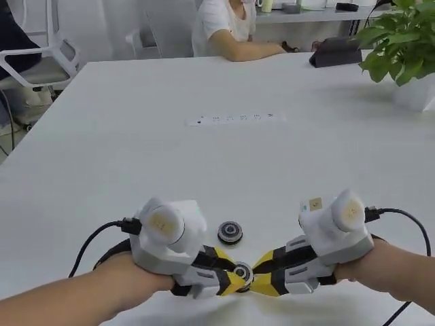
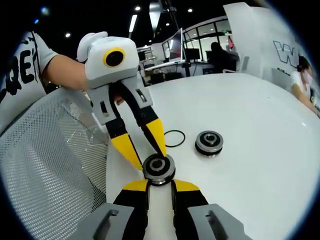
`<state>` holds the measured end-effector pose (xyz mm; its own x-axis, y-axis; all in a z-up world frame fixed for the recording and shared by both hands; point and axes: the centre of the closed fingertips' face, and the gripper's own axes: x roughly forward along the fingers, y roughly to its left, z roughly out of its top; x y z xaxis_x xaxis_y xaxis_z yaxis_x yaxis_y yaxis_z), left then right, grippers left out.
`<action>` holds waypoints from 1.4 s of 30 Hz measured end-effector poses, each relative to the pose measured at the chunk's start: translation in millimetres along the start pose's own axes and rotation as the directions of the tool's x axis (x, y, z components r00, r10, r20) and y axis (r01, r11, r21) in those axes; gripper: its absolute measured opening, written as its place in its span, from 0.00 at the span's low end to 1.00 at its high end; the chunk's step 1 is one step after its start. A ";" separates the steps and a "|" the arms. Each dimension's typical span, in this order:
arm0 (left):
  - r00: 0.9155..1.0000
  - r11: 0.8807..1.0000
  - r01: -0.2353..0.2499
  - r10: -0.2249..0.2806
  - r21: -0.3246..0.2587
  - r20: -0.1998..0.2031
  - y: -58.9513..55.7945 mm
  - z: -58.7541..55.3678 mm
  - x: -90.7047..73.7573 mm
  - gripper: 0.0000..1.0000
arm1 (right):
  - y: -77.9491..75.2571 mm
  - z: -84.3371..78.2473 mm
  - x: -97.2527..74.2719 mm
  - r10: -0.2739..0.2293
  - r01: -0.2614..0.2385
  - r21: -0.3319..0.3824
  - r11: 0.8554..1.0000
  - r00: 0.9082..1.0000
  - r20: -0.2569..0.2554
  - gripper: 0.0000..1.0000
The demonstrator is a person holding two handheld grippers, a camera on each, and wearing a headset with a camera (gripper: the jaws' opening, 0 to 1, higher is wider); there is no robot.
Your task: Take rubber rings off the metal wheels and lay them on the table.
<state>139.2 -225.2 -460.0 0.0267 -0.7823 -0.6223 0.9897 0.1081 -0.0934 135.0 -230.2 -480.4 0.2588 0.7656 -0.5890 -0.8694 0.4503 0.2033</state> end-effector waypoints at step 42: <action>0.995 0.992 -0.100 0.098 0.078 0.022 3.5 -0.7 2.0 0.07 | -3.0 -3.5 -4.3 -0.025 0.022 0.188 0.982 1.000 0.013 0.00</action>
<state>142.7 -226.0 -462.2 0.1270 -0.7810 -0.6115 0.9901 0.1371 0.0304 134.9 -236.5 -481.2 0.2856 0.7600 -0.5838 -0.7690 0.5453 0.3335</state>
